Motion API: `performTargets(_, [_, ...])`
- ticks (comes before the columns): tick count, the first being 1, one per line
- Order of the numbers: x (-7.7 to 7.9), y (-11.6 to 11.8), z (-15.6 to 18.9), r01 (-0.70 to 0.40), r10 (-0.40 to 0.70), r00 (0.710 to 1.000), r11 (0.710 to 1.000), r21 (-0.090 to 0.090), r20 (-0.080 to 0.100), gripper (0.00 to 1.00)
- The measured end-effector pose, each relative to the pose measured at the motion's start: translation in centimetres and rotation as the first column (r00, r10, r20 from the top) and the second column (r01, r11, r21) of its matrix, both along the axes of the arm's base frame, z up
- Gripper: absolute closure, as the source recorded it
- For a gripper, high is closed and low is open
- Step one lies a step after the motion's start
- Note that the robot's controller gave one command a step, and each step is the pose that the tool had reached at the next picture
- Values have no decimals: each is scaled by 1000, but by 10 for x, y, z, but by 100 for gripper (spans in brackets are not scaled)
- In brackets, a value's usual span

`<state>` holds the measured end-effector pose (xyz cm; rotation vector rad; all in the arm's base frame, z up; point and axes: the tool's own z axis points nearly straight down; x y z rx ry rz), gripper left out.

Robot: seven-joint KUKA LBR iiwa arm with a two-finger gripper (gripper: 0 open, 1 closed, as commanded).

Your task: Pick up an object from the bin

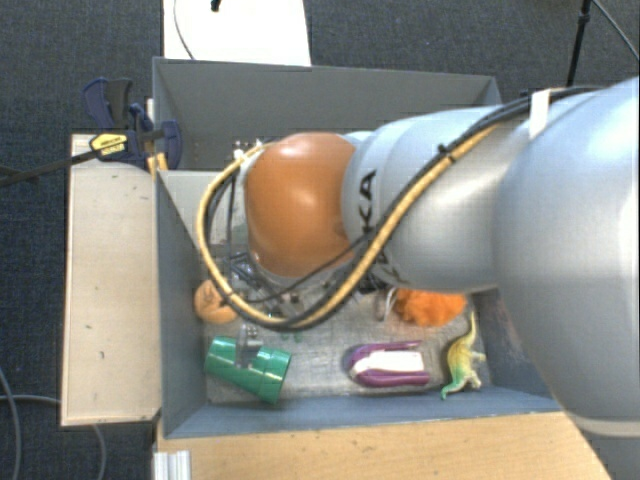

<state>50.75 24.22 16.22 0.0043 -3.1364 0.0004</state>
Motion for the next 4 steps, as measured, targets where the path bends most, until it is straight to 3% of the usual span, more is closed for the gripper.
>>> performTargets(1, [2,-1,4,5,-5,1000,1000,2,7,0])
performTargets(2, [-13,3,-44,10,-10,1000,1000,5,13,0])
performTargets(3, [-24,5,-76,1,-1,1000,1000,0,2,0])
performTargets(4, [-28,-13,-28,135,-135,991,991,3,8,0])
